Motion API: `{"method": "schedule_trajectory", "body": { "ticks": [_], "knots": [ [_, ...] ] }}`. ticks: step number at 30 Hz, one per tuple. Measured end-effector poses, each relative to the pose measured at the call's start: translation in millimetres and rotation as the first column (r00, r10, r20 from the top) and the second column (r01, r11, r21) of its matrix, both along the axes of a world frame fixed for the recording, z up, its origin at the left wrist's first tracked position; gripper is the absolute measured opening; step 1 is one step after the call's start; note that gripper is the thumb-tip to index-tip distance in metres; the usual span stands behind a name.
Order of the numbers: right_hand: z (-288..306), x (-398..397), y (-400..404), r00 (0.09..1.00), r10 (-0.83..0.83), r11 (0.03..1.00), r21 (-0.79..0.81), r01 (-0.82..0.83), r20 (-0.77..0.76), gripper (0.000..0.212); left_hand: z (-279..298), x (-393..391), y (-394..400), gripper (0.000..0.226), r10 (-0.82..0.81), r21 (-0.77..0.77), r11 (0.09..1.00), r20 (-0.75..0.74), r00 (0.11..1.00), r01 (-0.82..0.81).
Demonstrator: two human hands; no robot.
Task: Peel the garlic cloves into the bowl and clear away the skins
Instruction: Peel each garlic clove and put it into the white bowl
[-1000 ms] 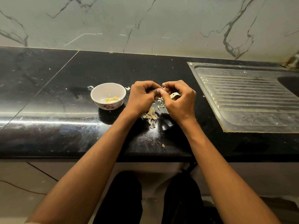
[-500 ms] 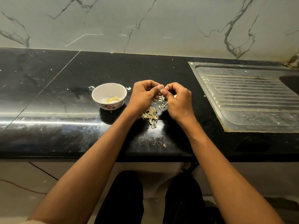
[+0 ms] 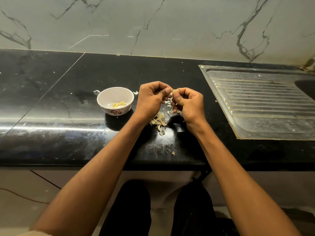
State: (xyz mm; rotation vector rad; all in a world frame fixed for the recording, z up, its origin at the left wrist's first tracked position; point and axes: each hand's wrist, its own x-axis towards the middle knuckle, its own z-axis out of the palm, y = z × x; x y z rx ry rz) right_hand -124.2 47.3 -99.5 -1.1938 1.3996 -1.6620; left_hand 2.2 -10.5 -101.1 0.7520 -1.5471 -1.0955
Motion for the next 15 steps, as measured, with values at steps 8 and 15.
{"method": "schedule_trajectory", "body": {
  "ticks": [8,15],
  "knots": [
    [-0.8,-8.1,6.2,0.963,-0.175,0.971,-0.196,0.136,-0.203,0.009,-0.7,1.4,-0.8,0.012,0.064,0.087,0.994,-0.013,0.998,-0.063],
    [-7.1,-7.1,3.0,0.866,-0.257,0.959,-0.225,0.173,-0.429,0.004,-0.5,1.8,1.4,0.009,0.076,0.042,0.996,0.056,0.995,-0.079]
  ]
}}
